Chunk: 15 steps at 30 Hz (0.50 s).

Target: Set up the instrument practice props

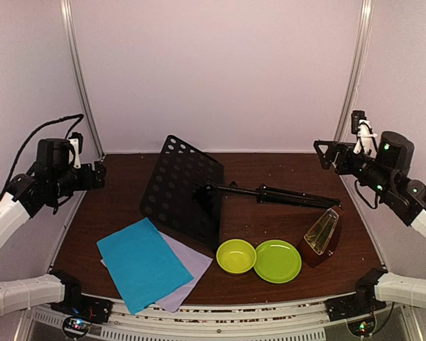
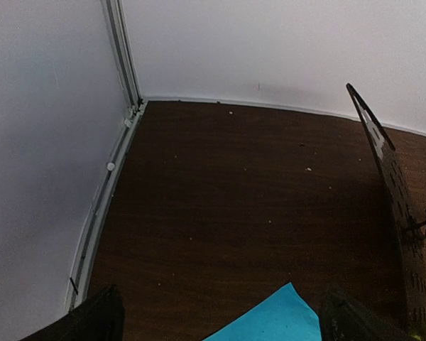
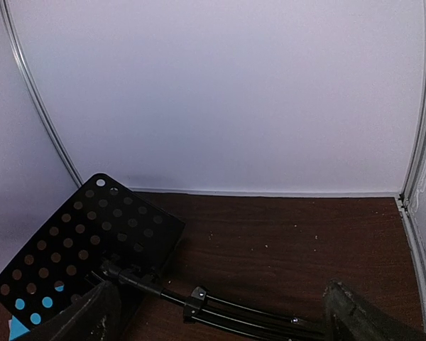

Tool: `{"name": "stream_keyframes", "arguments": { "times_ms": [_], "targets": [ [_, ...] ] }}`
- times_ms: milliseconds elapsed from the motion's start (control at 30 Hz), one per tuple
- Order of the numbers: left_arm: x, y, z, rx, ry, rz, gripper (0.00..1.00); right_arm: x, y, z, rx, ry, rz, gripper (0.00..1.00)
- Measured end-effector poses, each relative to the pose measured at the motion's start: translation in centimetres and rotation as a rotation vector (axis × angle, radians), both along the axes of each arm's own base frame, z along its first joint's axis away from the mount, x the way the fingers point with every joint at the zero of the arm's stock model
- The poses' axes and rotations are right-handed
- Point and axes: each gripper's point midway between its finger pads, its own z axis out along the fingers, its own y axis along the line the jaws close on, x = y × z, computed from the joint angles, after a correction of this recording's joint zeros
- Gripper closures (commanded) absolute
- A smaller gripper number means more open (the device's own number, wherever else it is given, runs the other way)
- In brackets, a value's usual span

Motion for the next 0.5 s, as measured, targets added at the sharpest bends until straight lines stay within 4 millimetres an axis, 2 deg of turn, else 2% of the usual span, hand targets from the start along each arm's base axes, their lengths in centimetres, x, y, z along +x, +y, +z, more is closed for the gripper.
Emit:
{"name": "stream_keyframes", "arguments": {
  "times_ms": [100,200,400,500],
  "targets": [
    [0.6,-0.6,-2.0,-0.040,0.056,0.002,0.02,1.5,1.6,-0.1,-0.039,0.059,0.019,0.00],
    [0.8,-0.9,-3.2,-0.081,0.083,0.012,0.02,3.0,3.3,0.1,-0.070,0.110,0.032,0.00],
    [0.8,-1.3,-3.7,-0.139,0.084,0.014,0.02,4.8,7.6,-0.5,-0.160,0.159,0.131,0.00],
    [0.8,-1.7,-3.6,-0.157,0.082,-0.003,0.02,5.7,10.7,-0.9,-0.251,0.183,0.194,0.00]
  ]
}}
